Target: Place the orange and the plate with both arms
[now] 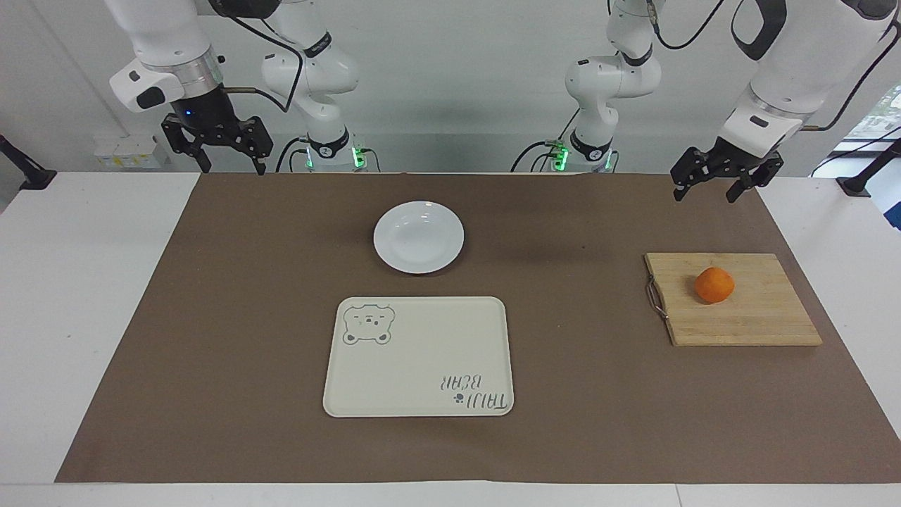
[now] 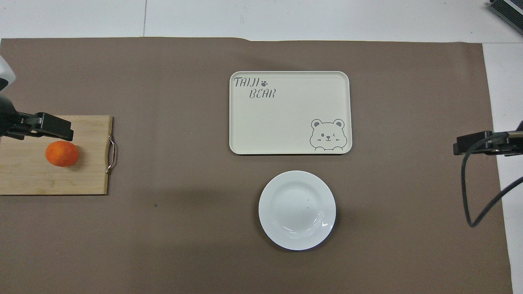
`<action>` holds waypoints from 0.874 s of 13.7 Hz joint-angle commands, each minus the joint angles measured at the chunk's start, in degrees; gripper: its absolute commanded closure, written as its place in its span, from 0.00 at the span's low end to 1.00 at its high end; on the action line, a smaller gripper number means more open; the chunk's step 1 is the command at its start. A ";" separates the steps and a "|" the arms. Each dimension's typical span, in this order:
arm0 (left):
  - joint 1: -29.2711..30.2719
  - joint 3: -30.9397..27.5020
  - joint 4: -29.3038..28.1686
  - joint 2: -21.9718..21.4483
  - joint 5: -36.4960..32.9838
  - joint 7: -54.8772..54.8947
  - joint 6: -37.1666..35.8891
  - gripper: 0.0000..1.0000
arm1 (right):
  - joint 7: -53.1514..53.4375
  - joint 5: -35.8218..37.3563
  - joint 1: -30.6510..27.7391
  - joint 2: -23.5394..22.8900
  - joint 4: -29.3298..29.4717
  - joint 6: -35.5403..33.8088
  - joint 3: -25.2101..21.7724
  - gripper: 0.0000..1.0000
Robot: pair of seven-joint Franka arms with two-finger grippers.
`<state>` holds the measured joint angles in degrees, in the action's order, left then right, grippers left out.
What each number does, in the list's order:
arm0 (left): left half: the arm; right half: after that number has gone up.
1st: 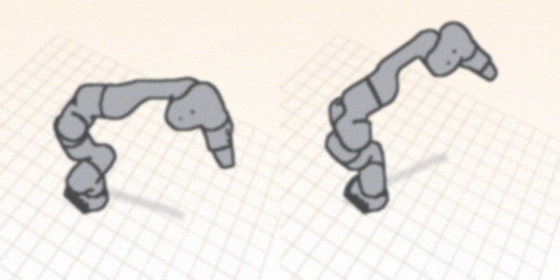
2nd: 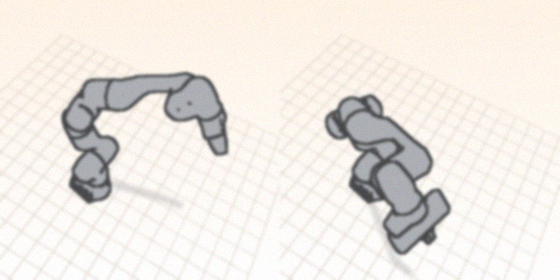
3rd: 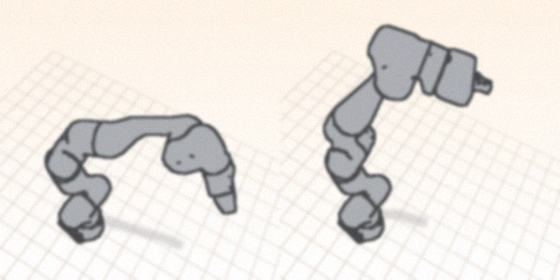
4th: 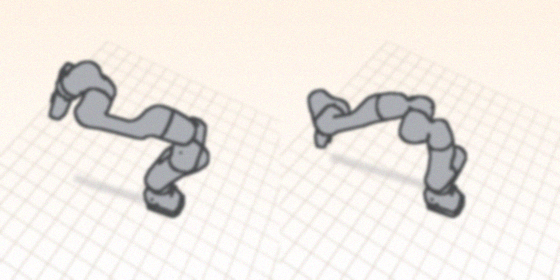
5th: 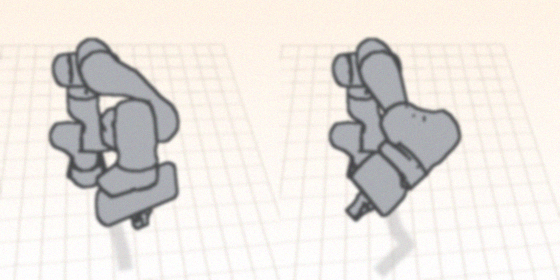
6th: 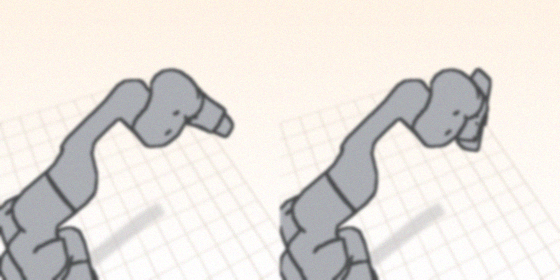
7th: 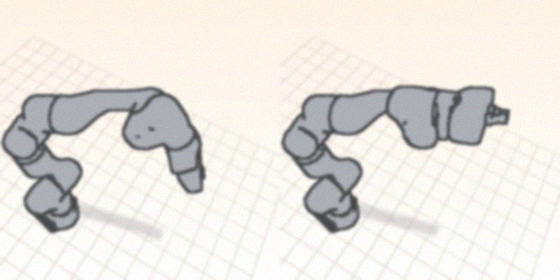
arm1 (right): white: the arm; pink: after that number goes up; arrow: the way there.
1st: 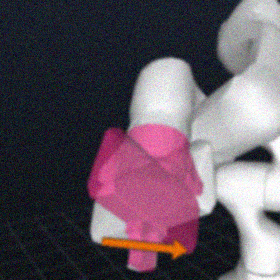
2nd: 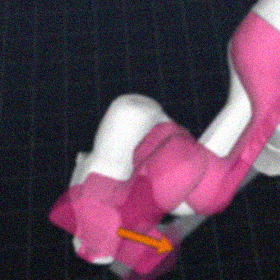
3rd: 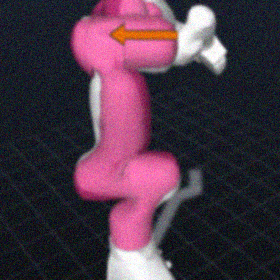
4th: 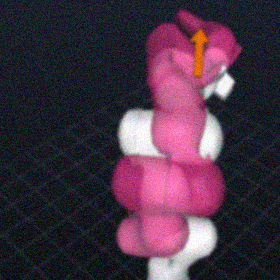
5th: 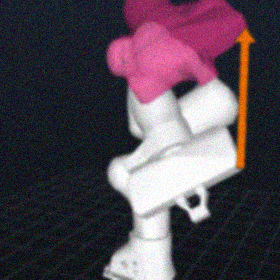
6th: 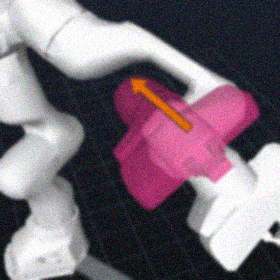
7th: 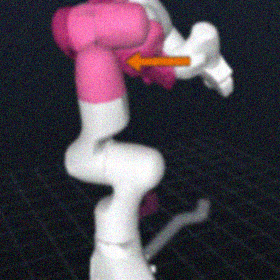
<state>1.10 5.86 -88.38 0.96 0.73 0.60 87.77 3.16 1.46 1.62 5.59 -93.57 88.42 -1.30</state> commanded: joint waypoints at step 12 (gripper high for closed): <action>1.53 -0.15 -0.39 -0.44 0.15 1.51 -1.64 0.00 | -0.44 0.65 -0.65 1.09 -1.00 -0.35 0.42 0.00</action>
<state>1.59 5.41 -88.38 0.96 0.73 1.13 86.85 3.16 1.46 1.62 5.59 -93.57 88.42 -1.30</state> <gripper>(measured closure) 0.000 0.000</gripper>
